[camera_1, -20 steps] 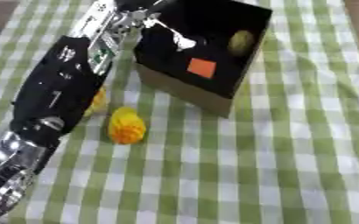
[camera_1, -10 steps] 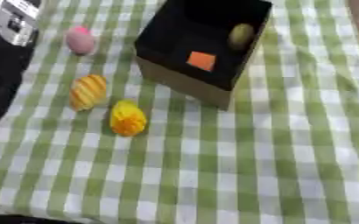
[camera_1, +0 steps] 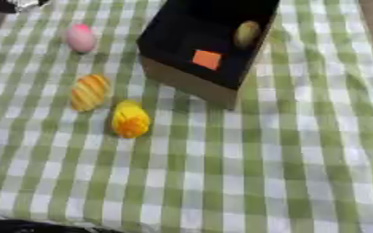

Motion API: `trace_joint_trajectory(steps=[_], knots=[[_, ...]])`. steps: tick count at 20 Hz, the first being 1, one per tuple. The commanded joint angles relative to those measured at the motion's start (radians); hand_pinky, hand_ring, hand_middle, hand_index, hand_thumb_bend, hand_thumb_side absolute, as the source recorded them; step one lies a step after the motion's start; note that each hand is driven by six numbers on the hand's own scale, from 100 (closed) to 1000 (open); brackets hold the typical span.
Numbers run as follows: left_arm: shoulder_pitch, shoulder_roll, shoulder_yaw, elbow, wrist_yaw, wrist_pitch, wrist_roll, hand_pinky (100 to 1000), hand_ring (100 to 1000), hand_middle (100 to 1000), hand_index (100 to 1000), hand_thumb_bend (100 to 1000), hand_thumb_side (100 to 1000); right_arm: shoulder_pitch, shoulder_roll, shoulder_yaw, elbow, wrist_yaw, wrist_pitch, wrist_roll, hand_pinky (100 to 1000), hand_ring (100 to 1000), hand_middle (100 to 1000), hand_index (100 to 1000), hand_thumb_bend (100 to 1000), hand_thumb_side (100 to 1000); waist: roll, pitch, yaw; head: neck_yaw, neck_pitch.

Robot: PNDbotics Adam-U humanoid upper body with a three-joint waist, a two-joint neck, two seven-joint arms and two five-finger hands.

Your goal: Pick up objects on the table and place them in the box.

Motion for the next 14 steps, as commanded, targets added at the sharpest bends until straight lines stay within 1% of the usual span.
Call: trace_joint_trajectory(steps=[1, 5, 10, 14], knots=[[-0.002, 0.056, 0.012, 0.023, 0.023, -0.005, -0.022, 901, 868, 810, 882, 514, 500, -0.006, -0.031, -0.011, -0.016, 0.014, 0.0, 0.0, 841, 842, 611, 853, 100, 528, -0.005, -0.025, 0.002, -0.006, -0.005], [-0.009, 0.052, 0.018, 0.093, 0.034, -0.023, -0.053, 911, 880, 826, 894, 533, 506, -0.001, -0.03, -0.013, -0.016, 0.019, -0.001, 0.0, 842, 843, 610, 853, 100, 527, -0.011, -0.02, 0.003, -0.01, -0.016], [-0.022, 0.046, 0.025, 0.166, 0.019, -0.041, -0.079, 915, 888, 838, 896, 546, 508, 0.003, -0.032, -0.017, -0.016, 0.025, 0.0, -0.002, 842, 847, 607, 852, 100, 527, -0.014, -0.009, 0.003, -0.018, -0.044], [-0.041, 0.033, 0.033, 0.211, 0.019, -0.05, -0.095, 916, 890, 841, 897, 553, 535, 0.003, -0.033, -0.019, -0.016, 0.031, 0.001, -0.003, 843, 849, 604, 852, 100, 526, -0.015, 0.004, 0.002, -0.014, -0.057]])
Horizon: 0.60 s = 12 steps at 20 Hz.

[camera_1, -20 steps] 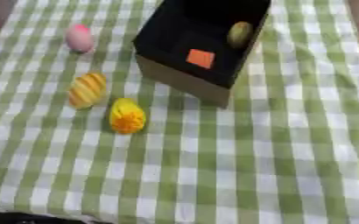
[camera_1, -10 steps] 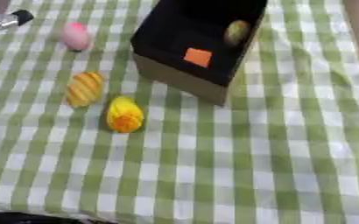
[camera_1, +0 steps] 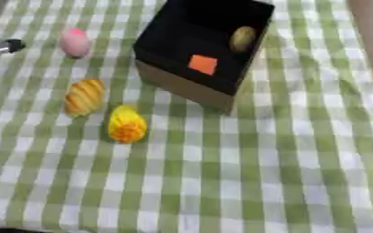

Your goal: Pick up objects on the table and place them in the box.

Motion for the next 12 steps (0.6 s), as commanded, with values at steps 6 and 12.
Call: trace_joint_trajectory(steps=[6, 12], knots=[[-0.066, 0.002, 0.03, 0.064, -0.012, 0.0, -0.003, 910, 884, 835, 895, 544, 532, -0.004, -0.033, -0.013, -0.016, 0.019, 0.004, 0.003, 845, 853, 599, 851, 100, 525, -0.002, 0.001, -0.002, 0.01, -0.035], [-0.102, -0.03, 0.033, 0.113, -0.052, 0.003, 0.012, 905, 879, 826, 907, 535, 520, -0.004, -0.03, -0.011, -0.016, 0.024, 0.006, 0.012, 847, 857, 595, 851, 100, 525, -0.001, 0.017, -0.009, 0.015, -0.046]])
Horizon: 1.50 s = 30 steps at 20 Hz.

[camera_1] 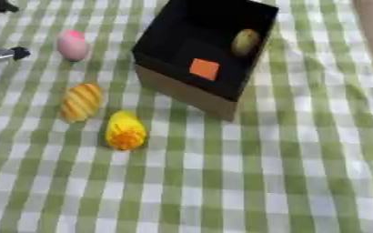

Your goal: Pick up objects on the table and place them in the box.

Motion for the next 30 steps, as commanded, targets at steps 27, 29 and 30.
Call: trace_joint_trajectory(steps=[27, 29, 30], knots=[[-0.097, -0.065, 0.013, 0.084, -0.08, -0.015, -0.015, 861, 826, 782, 874, 464, 371, -0.026, -0.014, -0.007, -0.016, -0.002, 0.021, 0.03, 852, 868, 583, 850, 100, 527, 0.025, 0.022, -0.045, 0.02, -0.046], [-0.098, -0.067, 0.018, 0.094, -0.105, -0.008, -0.005, 853, 814, 770, 865, 408, 315, -0.027, -0.013, -0.007, -0.016, -0.003, 0.022, 0.031, 852, 869, 582, 850, 100, 527, 0.027, 0.025, -0.047, 0.02, -0.047], [-0.099, -0.069, 0.021, 0.098, -0.114, -0.004, 0.001, 853, 814, 770, 865, 408, 315, -0.027, -0.012, -0.006, -0.016, -0.003, 0.023, 0.032, 852, 869, 582, 850, 100, 527, 0.027, 0.026, -0.048, 0.021, -0.048]])
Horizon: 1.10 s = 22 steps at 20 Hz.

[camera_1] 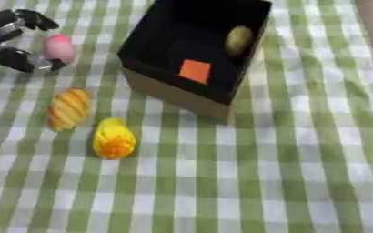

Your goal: Pick up objects on the table and place them in the box.

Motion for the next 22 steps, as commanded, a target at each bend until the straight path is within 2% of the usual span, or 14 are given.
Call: trace_joint_trajectory(steps=[1, 3, 6, 13, 16, 19, 22], knots=[[-0.022, 0.018, 0.019, 0.004, -0.028, 0.012, 0.02, 843, 801, 758, 857, 368, 303, -0.015, -0.015, -0.007, -0.016, -0.004, 0.001, 0.003, 852, 869, 581, 850, 100, 527, -0.001, -0.021, -0.001, 0.004, -0.019], [-0.023, 0.017, 0.023, 0.01, -0.031, 0.018, 0.033, 834, 788, 748, 846, 319, 263, -0.015, -0.014, -0.007, -0.016, -0.006, 0.002, 0.002, 853, 870, 579, 851, 100, 528, 0.0, -0.019, -0.003, 0.006, -0.022], [-0.022, 0.016, 0.021, 0.014, -0.038, 0.023, 0.044, 825, 772, 734, 832, 291, 244, -0.015, -0.014, -0.007, -0.016, -0.009, 0.004, 0.002, 853, 870, 577, 851, 100, 528, 0.0, -0.018, -0.005, 0.007, -0.022], [-0.027, 0.01, 0.014, 0.007, -0.011, 0.016, 0.041, 793, 709, 664, 775, 100, 247, -0.007, -0.014, -0.009, -0.016, -0.008, 0.01, -0.004, 854, 872, 574, 852, 100, 528, -0.001, -0.022, -0.005, 0.008, -0.017], [-0.027, 0.012, 0.011, 0.001, -0.009, 0.013, 0.042, 760, 649, 601, 723, 100, 178, -0.005, -0.013, -0.01, -0.016, -0.008, 0.012, -0.007, 855, 873, 573, 852, 100, 529, -0.001, -0.024, -0.005, 0.009, -0.016], [-0.026, 0.014, 0.01, -0.005, -0.022, 0.008, 0.06, 735, 605, 575, 673, 100, 111, -0.002, -0.013, -0.01, -0.016, -0.009, 0.015, -0.011, 855, 873, 570, 854, 100, 529, -0.003, -0.027, -0.005, 0.009, -0.014], [-0.028, 0.015, 0.009, -0.026, -0.035, 0.007, 0.097, 723, 584, 560, 644, 100, 100, 0.001, -0.014, -0.01, -0.016, -0.009, 0.016, -0.013, 855, 872, 570, 853, 100, 529, -0.004, -0.031, -0.003, 0.008, -0.01]])
